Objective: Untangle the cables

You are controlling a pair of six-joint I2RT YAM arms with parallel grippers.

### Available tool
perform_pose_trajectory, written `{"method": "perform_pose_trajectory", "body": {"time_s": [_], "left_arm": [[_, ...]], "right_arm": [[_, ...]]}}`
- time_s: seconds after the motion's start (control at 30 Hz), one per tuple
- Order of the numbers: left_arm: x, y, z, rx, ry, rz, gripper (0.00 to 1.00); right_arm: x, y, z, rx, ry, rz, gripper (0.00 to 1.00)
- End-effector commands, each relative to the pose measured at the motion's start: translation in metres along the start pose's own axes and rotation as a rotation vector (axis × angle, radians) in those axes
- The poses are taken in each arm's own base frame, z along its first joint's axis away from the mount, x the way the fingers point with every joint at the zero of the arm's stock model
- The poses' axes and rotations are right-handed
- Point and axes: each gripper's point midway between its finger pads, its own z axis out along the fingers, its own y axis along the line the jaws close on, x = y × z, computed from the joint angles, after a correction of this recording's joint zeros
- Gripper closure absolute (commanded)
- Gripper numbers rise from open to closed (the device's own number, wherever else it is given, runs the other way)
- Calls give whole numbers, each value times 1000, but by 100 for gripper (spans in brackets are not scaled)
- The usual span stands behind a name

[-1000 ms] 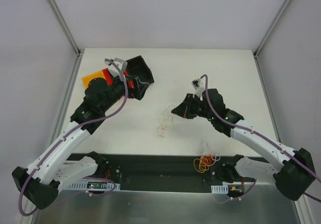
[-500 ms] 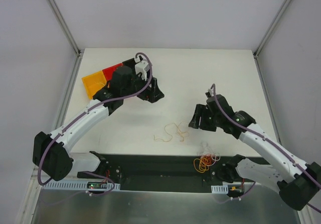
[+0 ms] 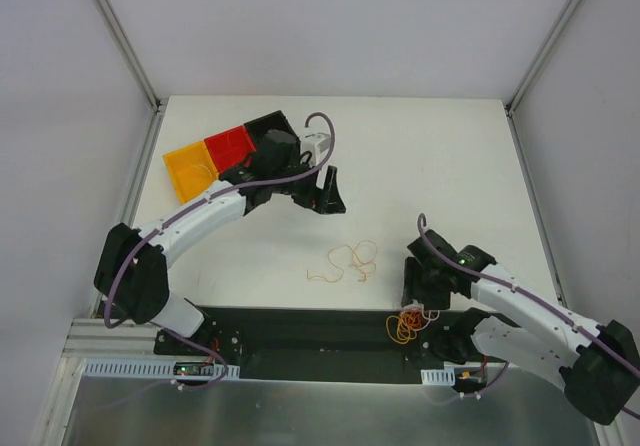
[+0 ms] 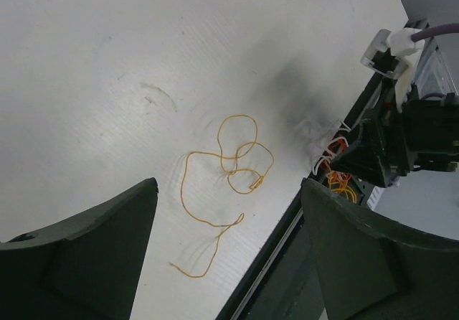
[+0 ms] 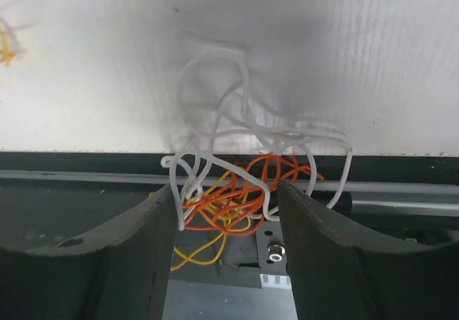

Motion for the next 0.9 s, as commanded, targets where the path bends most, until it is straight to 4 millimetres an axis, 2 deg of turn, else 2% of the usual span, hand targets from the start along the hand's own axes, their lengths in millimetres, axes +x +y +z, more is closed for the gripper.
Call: {"method": "perform_pose_trajectory", "body": {"time_s": [0.0, 0.07, 0.17, 0.27, 0.3, 0.43, 0.53, 0.63, 0.73, 0.77, 0.8, 0.87], "left_arm": [[16, -17, 17, 66, 137, -25, 21], [30, -11, 31, 52, 207, -56, 22], [52, -12, 50, 73, 308, -95, 27], [73, -15, 66, 89, 387, -119, 27], [79, -18, 70, 94, 406, -116, 27], [99, -23, 80, 84, 466, -94, 27], [102, -24, 82, 73, 477, -83, 27], [100, -20, 80, 39, 461, -54, 28], [98, -14, 77, -9, 454, -23, 28], [99, -14, 77, -25, 456, -11, 28], [100, -12, 76, -48, 456, 5, 27], [102, -6, 76, -111, 461, 34, 26]], "right_arm": [[2, 2, 18, 35, 5, 14, 44], [3, 4, 18, 35, -7, 16, 52], [2, 11, 14, -8, -26, 25, 72], [-2, 22, 6, -74, -52, 29, 97], [-9, 27, -1, -100, -86, 29, 100], [-57, 29, -50, -111, -332, 19, 100], [-98, 23, -89, -59, -481, 18, 100], [-128, 15, -109, -6, -522, 18, 100], [-156, 3, -114, 64, -551, 34, 100], [-164, -2, -111, 90, -554, 37, 95], [-170, -3, -108, 99, -552, 33, 82], [-174, -1, -96, 107, -510, -8, 47]]}}
